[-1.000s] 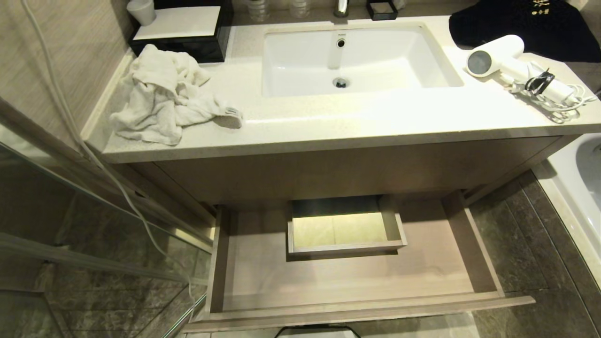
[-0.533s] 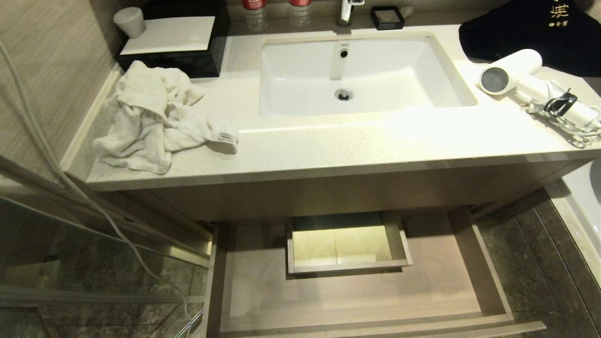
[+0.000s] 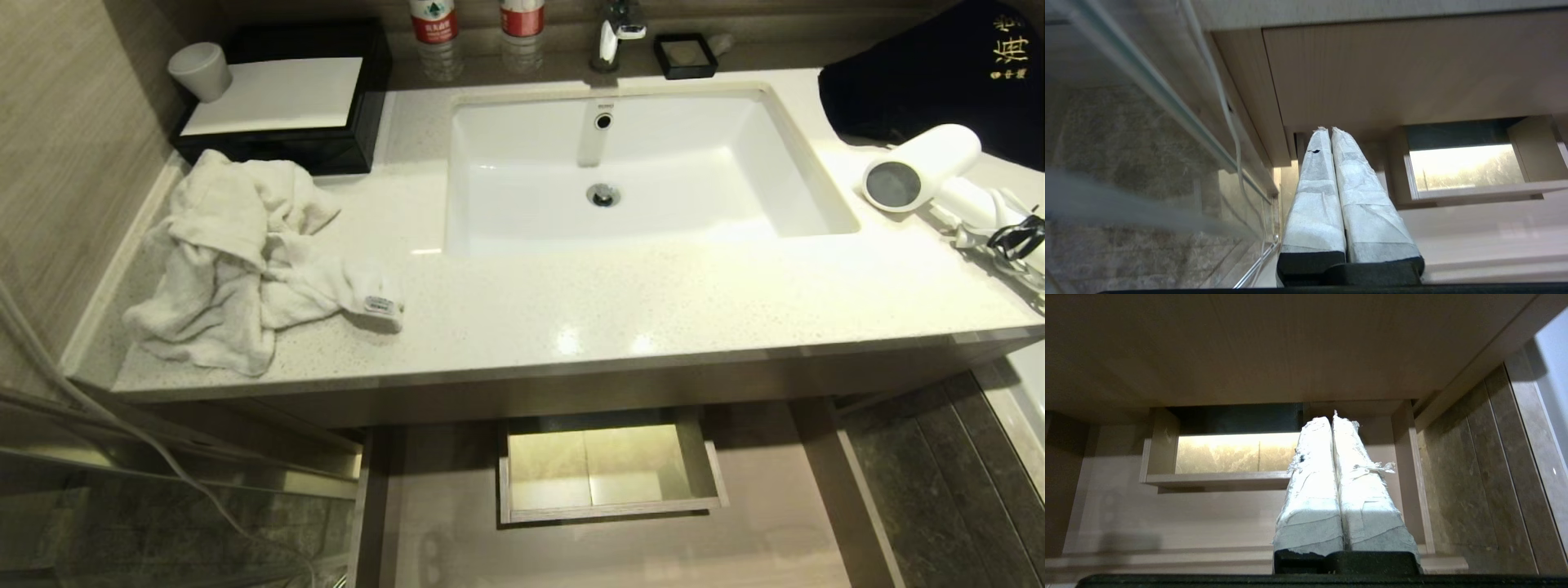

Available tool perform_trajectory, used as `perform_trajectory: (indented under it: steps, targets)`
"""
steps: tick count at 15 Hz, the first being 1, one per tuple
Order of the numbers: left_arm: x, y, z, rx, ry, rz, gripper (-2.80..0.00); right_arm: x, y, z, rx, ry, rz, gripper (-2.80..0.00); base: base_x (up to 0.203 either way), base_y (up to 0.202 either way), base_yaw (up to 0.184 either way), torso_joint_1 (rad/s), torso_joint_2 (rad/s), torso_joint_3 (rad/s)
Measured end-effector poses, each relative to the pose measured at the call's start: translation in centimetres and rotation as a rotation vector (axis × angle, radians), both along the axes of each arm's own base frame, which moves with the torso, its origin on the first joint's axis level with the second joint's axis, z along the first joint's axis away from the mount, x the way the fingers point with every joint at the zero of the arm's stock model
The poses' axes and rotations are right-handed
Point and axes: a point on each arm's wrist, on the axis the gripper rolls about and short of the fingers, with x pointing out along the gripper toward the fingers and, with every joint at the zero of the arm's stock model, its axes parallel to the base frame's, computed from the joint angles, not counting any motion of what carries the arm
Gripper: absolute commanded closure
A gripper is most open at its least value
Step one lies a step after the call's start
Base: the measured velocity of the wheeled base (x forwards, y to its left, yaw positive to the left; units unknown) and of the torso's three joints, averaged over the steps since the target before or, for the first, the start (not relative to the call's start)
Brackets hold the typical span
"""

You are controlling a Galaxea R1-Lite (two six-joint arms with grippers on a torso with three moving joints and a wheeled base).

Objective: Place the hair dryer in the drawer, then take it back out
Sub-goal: Pick up the hairdryer

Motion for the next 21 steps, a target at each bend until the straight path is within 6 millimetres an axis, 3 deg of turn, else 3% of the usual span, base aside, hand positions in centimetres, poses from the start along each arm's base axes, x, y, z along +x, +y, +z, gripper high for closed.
perform_trajectory:
  steps: [5,21]
  targets:
    - [0.0,0.0,0.01,0.0,0.0,-0.001,0.0,0.0,0.0,-0.02,0.0,0.001,0.0,0.0,0.0,0.0,0.0,0.293,-0.18,0.109]
    - [0.0,0.0,-0.01,0.0,0.0,0.0,0.0,-0.01,0.0,0.0,0.009,0.001,-0.001,0.0,0.0,0.0,0.0,0.007,-0.01,0.003]
